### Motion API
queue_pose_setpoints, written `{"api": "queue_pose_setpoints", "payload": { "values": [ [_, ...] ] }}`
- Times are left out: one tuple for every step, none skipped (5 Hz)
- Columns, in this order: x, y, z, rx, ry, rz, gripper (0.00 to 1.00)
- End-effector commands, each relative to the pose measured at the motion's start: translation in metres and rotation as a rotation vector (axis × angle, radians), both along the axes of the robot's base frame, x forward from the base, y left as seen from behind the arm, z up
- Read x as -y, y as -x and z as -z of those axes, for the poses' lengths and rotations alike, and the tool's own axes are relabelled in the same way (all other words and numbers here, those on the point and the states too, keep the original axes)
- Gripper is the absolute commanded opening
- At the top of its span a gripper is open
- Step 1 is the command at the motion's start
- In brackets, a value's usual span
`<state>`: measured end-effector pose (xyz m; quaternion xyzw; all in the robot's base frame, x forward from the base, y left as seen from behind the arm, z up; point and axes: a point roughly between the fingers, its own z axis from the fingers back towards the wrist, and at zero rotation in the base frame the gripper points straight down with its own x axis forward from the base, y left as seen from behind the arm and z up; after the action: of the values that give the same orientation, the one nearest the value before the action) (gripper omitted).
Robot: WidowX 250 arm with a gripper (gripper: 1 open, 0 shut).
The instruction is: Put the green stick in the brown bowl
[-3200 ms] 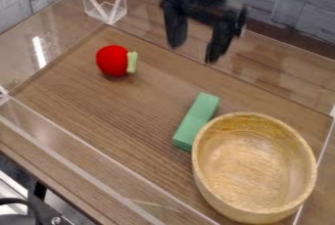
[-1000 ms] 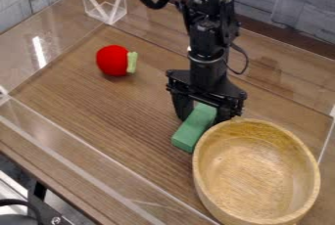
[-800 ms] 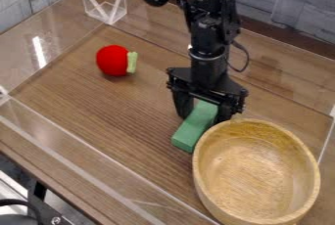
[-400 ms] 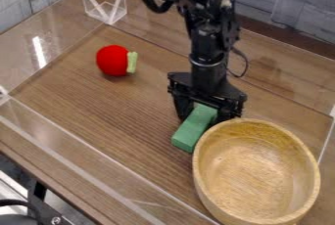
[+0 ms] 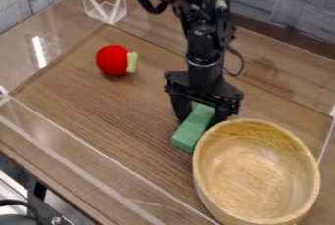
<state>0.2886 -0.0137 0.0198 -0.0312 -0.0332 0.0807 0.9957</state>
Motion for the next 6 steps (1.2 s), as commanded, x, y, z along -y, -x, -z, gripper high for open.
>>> {"api": "queue_pose_setpoints", "payload": {
  "values": [
    [-0.003, -0.003, -0.011, 0.027, -0.002, -0.042, 1.00],
    [-0.003, -0.004, -0.014, 0.028, -0.003, -0.073, 1.00],
    [-0.011, -0.010, -0.021, 0.030, -0.003, -0.168, 1.00],
    [-0.005, -0.012, -0.023, 0.032, -0.003, -0.225, 0.00],
    [0.002, -0.013, -0.026, 0.034, -0.002, -0.281, 0.00],
    [0.009, -0.019, -0.030, 0.037, 0.003, -0.296, 0.00]
  ]
}}
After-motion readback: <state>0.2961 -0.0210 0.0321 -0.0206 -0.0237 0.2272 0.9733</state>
